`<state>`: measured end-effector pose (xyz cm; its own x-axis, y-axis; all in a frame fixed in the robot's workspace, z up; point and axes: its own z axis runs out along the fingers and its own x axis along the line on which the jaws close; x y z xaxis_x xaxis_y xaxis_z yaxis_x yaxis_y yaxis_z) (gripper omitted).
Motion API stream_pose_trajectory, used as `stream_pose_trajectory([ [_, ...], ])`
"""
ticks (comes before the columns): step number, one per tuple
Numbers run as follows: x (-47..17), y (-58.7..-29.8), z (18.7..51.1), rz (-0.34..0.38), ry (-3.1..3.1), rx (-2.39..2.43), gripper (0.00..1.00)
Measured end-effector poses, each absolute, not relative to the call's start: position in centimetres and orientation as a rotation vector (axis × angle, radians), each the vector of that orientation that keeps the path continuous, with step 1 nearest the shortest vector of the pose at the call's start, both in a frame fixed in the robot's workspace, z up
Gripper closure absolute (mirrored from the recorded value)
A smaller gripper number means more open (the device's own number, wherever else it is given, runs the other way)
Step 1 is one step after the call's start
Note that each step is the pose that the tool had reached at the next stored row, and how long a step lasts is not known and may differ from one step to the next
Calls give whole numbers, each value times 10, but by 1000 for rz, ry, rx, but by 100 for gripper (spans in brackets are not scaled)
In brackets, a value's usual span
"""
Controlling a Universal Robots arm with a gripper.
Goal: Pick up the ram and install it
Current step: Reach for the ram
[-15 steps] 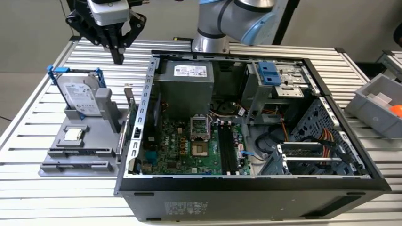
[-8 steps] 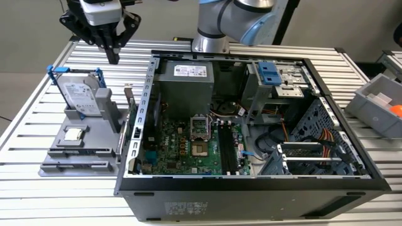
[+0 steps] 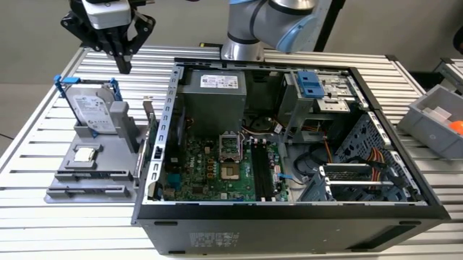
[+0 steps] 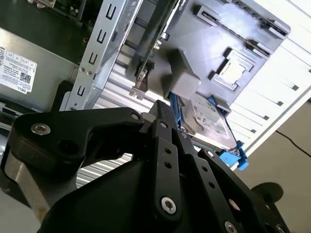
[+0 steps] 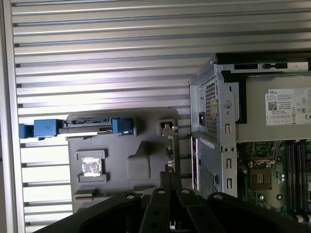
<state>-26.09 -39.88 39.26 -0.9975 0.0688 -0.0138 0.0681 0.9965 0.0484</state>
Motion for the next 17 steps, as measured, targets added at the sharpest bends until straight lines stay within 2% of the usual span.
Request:
stream_pose_trajectory([
  [17, -281, -399, 393, 75, 3124, 106, 100],
])
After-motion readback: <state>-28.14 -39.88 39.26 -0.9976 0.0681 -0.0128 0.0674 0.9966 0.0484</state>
